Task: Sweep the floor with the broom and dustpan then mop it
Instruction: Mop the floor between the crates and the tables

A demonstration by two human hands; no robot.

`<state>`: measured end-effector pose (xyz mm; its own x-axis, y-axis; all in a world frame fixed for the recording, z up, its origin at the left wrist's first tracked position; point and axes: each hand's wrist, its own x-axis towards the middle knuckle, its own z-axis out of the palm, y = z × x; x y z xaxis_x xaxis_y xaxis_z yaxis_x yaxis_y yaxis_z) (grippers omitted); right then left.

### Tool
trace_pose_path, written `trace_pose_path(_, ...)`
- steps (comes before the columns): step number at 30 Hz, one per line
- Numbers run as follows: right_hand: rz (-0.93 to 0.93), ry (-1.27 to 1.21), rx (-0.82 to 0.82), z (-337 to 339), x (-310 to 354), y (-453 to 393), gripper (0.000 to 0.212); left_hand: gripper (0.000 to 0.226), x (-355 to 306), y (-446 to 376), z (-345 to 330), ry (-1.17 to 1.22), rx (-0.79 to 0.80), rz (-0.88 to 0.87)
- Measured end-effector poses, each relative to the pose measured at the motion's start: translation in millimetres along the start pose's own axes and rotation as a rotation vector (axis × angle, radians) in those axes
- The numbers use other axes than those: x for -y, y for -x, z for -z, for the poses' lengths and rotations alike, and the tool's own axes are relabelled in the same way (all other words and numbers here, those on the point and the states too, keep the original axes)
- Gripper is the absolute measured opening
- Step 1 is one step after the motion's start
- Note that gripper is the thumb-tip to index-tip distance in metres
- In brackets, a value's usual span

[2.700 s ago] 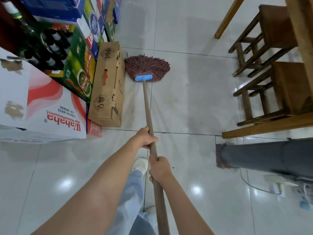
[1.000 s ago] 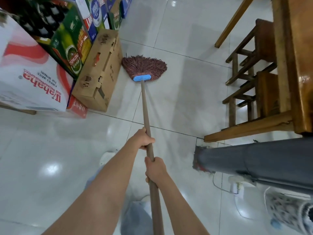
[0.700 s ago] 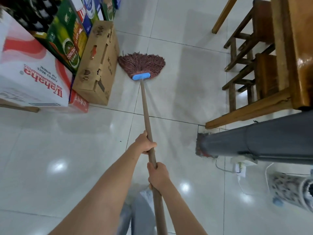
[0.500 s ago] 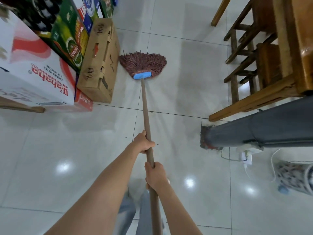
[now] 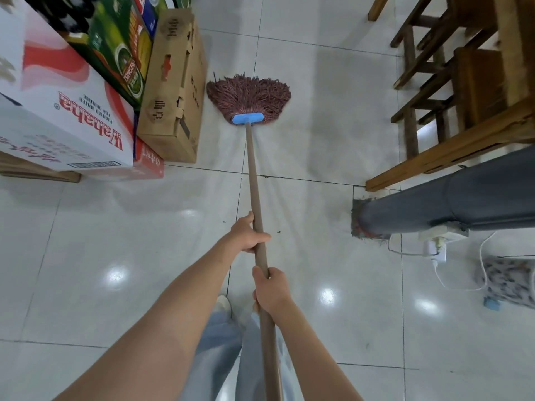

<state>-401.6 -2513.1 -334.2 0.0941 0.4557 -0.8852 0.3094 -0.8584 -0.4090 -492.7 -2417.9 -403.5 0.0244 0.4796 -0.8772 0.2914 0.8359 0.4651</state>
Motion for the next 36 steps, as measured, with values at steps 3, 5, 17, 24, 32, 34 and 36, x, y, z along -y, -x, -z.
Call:
trace_pose_path(3,-0.008,-0.016,0.011,10,-1,-7,0.027,0.099,-5,-5,-7,0.008,0.004,0.004)
trace_pose_path(5,-0.015,-0.016,0.031,19,4,-12,0.027,0.100,-12,-10,-10,0.017,-0.005,0.005)
trace_pose_path(17,0.032,0.012,0.082,88,60,-63,0.028,0.077,-82,-53,-30,0.106,-0.069,-0.049)
trace_pose_path(24,0.048,0.043,0.064,84,34,-61,0.027,0.065,-66,-48,-44,0.133,-0.074,-0.008)
trace_pose_path(32,0.070,0.112,0.023,51,-12,-35,0.026,0.056,-16,-25,-49,0.127,-0.058,0.004)
trace_pose_path(34,0.086,0.143,-0.004,40,-28,-26,0.026,0.047,-3,-16,-49,0.093,-0.026,0.014)
trace_pose_path(36,0.089,0.137,-0.028,31,-40,-15,0.027,0.039,9,-6,-48,0.060,0.003,0.026)
